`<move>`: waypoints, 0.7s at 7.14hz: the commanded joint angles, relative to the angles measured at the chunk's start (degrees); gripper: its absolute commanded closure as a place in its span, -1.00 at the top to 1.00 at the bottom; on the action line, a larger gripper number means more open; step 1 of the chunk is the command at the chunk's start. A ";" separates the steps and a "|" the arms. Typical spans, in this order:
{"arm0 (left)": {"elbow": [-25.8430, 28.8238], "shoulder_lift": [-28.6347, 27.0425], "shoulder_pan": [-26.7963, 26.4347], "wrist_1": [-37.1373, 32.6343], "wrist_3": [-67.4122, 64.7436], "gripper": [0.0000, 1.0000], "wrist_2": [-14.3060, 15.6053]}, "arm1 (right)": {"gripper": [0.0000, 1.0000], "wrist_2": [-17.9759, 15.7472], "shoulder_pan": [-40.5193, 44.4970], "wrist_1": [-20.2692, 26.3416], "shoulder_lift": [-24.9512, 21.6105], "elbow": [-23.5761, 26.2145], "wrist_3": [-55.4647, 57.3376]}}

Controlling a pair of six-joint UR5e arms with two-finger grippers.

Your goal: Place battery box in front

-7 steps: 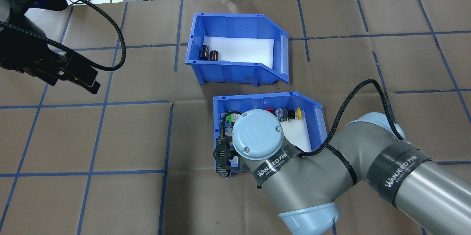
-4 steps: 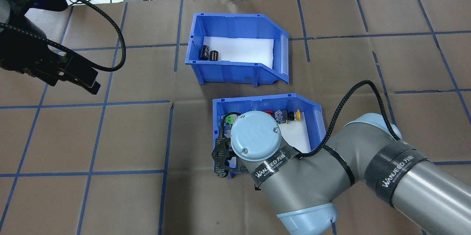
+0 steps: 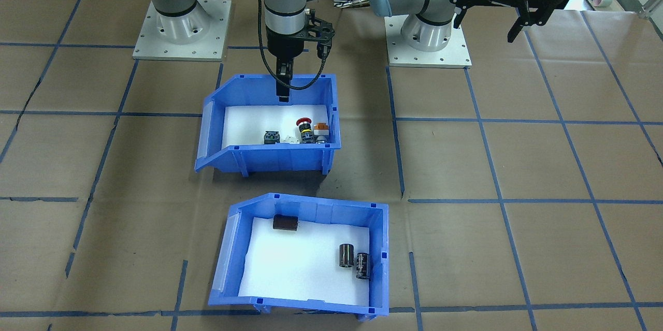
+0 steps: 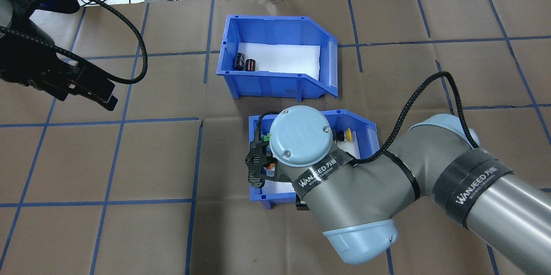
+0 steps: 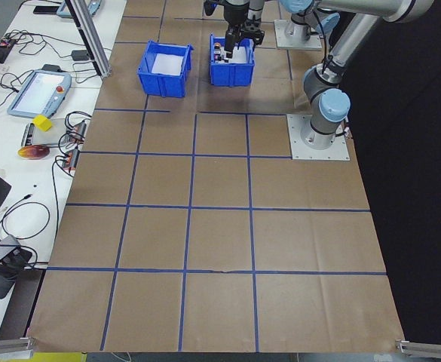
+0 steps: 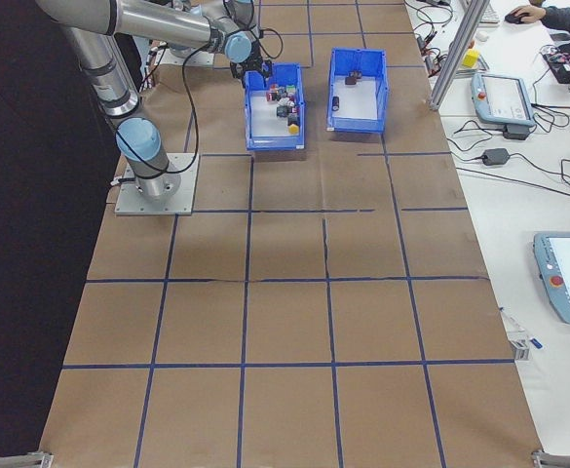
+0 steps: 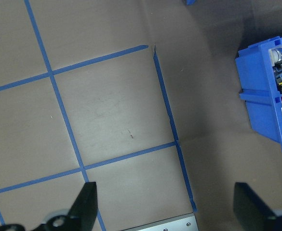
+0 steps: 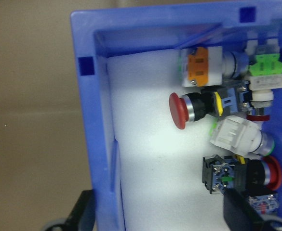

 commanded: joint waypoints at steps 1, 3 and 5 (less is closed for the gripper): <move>-0.09 -0.04 0.00 0.00 0.12 0.98 0.09 | 1.00 -0.07 -3.03 10.18 0.10 -7.72 0.88; -0.09 -0.04 0.00 0.00 0.12 0.98 0.26 | 1.00 0.02 -10.04 12.52 -0.17 -11.97 0.89; 0.00 -0.47 0.00 0.18 -0.23 0.98 0.35 | 1.00 0.37 -19.00 12.61 -0.34 -14.25 1.32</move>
